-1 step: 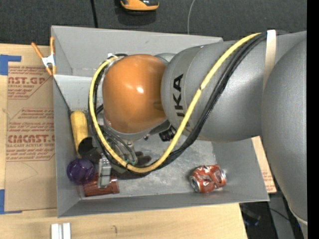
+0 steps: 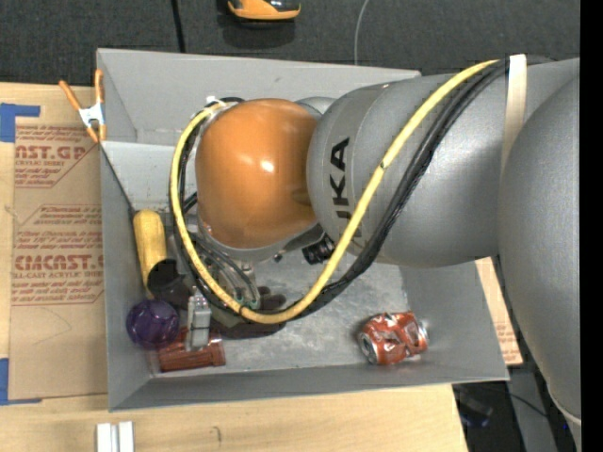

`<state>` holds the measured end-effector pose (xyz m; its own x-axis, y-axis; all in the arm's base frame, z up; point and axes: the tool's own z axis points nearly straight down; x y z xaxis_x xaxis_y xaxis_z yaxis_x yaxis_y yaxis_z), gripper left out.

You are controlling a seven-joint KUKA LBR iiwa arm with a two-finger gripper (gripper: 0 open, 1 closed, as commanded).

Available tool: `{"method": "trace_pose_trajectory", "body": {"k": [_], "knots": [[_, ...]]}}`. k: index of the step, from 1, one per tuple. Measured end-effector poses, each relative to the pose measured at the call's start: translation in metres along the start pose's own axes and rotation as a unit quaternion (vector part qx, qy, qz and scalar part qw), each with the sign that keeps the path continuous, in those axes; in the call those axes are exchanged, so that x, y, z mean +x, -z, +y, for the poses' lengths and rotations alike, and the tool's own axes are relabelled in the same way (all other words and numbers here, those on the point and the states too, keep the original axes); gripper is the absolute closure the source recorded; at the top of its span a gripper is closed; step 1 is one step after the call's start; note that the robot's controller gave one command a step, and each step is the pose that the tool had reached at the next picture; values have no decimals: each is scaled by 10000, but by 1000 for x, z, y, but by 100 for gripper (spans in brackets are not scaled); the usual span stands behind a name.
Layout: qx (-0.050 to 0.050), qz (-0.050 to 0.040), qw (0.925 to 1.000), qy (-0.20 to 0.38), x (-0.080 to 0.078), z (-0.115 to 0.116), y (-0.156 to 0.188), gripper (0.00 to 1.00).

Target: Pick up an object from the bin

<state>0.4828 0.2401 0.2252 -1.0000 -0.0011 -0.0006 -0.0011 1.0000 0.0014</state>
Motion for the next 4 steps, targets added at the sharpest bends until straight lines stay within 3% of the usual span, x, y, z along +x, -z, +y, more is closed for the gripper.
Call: {"method": "trace_pose_trajectory", "body": {"k": [1,2,3,4], "knots": [[-14,-28,9993,-370,-3,3,-58,0],[-4,-19,9997,230,-6,-3,-121,0],[5,19,9998,198,-12,1,-148,0],[6,-61,9948,1012,-9,5,-145,100]]}}
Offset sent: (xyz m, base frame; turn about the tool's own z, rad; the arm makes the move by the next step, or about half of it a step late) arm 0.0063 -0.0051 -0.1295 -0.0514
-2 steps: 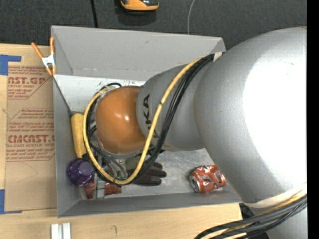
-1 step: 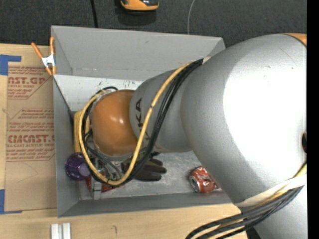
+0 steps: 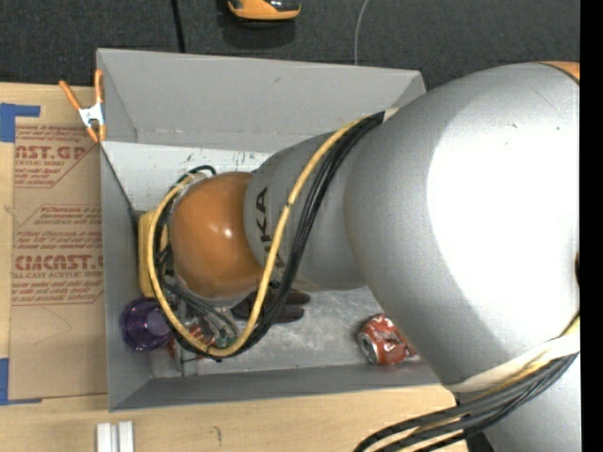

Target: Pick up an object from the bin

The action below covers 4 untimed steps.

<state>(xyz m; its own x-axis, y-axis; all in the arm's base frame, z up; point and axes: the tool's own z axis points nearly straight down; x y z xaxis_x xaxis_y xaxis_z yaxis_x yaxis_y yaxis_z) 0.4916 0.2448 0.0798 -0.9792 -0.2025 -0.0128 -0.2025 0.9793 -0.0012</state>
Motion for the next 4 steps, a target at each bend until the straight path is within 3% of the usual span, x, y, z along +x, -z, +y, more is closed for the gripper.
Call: {"method": "trace_pose_trajectory", "body": {"k": [1,2,3,4], "knots": [[-3,6,10000,4,0,0,0,100],[-17,37,10000,15,1,-1,37,100],[-10,47,10000,6,-18,-10,66,100],[-9,67,9999,-128,-23,-14,91,100]]}}
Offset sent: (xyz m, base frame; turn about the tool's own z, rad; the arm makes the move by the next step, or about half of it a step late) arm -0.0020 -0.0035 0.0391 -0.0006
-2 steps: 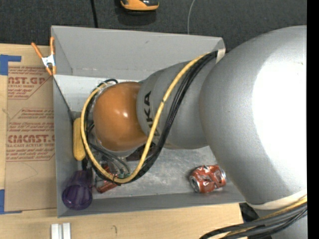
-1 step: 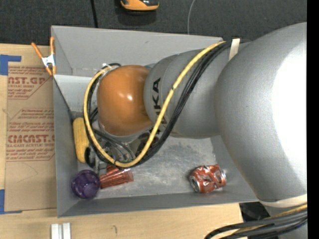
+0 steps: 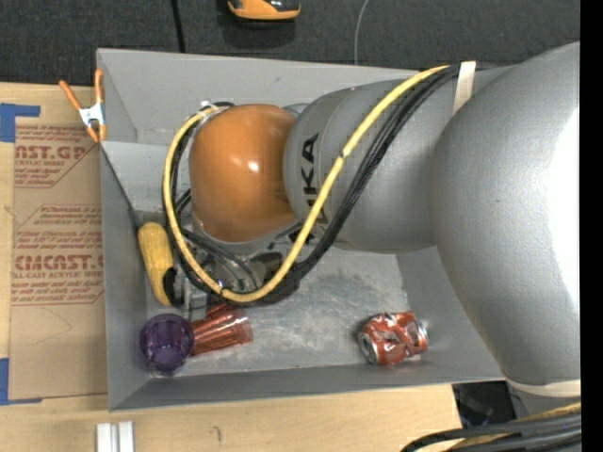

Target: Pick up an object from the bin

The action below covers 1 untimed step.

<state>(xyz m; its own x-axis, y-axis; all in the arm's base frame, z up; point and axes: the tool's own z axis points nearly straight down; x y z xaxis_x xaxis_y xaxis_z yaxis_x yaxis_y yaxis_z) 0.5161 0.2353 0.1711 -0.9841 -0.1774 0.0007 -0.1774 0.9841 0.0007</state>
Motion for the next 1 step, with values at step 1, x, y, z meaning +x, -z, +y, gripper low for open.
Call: {"method": "trace_pose_trajectory", "body": {"k": [1], "knots": [[-5,-25,10000,-10,-2,2,21,100]]}}
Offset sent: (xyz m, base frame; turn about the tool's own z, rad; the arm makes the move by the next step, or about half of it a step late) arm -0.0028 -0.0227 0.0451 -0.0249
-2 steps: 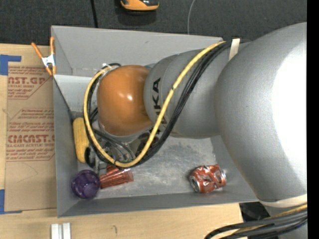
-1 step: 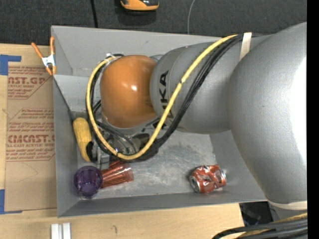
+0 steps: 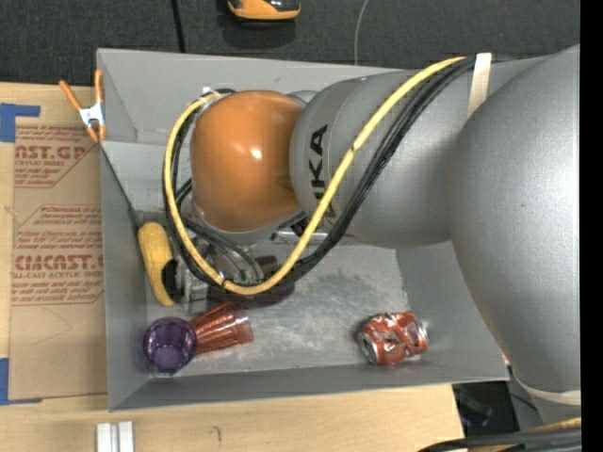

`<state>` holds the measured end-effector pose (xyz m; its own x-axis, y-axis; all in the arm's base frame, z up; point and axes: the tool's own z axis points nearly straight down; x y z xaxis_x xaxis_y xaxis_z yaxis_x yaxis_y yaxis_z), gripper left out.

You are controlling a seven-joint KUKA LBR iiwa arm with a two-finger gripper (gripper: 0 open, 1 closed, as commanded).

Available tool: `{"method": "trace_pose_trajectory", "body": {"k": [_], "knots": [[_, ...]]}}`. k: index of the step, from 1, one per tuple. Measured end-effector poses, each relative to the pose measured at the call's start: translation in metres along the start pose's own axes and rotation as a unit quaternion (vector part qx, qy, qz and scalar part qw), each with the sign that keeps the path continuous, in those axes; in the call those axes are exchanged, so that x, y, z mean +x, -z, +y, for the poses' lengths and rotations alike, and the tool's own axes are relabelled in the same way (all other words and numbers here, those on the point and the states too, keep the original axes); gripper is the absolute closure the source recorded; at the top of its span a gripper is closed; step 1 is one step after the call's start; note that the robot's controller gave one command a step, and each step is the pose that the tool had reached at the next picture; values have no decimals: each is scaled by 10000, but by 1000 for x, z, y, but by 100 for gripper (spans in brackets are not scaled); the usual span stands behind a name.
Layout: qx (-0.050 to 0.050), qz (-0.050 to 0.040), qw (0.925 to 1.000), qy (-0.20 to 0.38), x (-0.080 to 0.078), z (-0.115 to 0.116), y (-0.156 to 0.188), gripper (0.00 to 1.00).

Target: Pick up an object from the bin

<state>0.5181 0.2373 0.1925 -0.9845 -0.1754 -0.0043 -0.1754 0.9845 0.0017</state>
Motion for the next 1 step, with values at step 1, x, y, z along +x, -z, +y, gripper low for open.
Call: {"method": "trace_pose_trajectory", "body": {"k": [1], "knots": [[6,17,9999,108,7,-17,17,100]]}}
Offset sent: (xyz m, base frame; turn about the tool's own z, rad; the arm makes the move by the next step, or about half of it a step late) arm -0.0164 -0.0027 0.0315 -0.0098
